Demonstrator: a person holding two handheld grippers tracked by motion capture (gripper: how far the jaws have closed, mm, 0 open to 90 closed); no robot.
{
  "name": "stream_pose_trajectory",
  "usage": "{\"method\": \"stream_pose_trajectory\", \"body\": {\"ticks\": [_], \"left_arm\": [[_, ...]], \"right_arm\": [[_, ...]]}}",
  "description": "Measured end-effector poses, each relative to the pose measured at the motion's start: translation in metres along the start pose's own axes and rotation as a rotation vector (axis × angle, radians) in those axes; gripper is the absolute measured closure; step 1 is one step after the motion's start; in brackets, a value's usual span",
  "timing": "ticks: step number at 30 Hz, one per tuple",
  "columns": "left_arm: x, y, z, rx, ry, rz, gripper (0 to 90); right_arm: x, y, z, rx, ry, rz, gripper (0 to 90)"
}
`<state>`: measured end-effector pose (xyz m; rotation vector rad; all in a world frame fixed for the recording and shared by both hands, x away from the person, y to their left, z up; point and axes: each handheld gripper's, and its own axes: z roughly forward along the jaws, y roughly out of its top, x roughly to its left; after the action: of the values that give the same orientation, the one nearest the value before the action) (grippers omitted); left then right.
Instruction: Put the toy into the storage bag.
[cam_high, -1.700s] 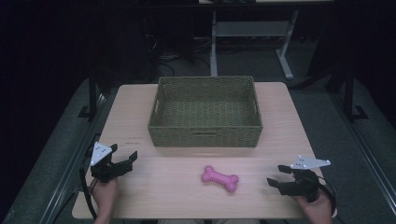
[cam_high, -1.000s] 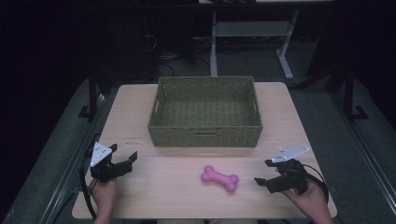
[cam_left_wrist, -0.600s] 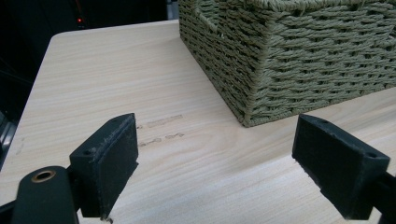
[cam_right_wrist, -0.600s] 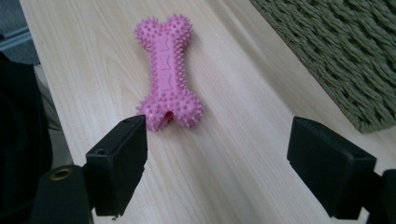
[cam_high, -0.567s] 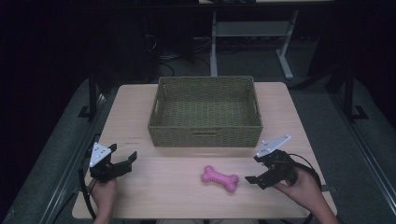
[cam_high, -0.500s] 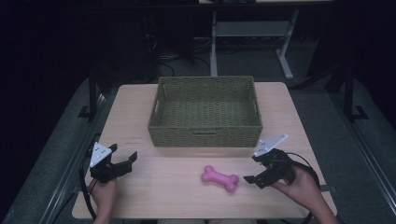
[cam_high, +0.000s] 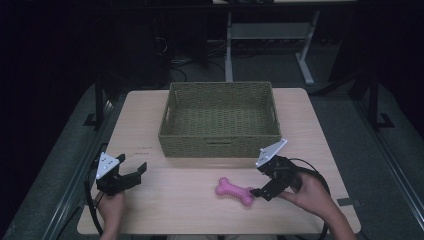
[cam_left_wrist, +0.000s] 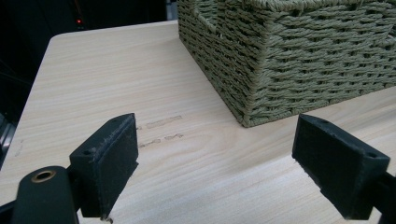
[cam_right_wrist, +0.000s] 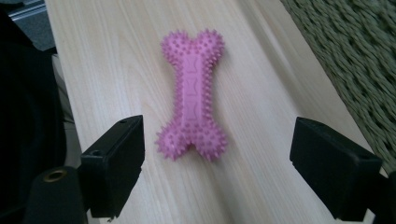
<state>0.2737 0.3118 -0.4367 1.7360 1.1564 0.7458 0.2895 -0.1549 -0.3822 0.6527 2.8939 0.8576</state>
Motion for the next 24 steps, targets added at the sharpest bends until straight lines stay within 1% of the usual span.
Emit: {"method": "stream_pose_trajectory", "body": {"ticks": [3,8,11,15,17,20,24], "left_arm": [[0.001,0.0,0.0,0.0,0.0,-0.001,13.8],[0.001,0.0,0.0,-0.001,0.003,-0.001,13.8],[0.001,0.0,0.0,0.003,-0.001,-0.002,13.8],[0.0,0.0,0.0,-0.002,0.002,0.0,13.8],[0.001,0.0,0.0,0.0,0.002,0.001,13.9],[0.001,-0.001,0.0,0.002,0.002,-0.004,13.9],[0.001,0.0,0.0,-0.001,-0.001,0.001,13.9]], "right_arm": [[0.001,0.008,0.004,0.015,0.014,-0.027,17.1],[0.002,0.019,0.01,0.034,0.029,-0.048,17.0],[0.003,0.024,0.015,0.048,0.041,-0.049,17.0],[0.004,0.03,0.025,0.077,0.043,-0.061,17.5],[0.005,0.033,0.03,0.095,0.042,-0.068,19.8],[0.006,0.036,0.038,0.12,0.045,-0.076,20.4],[0.005,0.04,0.046,0.138,0.054,-0.079,22.3]]}}
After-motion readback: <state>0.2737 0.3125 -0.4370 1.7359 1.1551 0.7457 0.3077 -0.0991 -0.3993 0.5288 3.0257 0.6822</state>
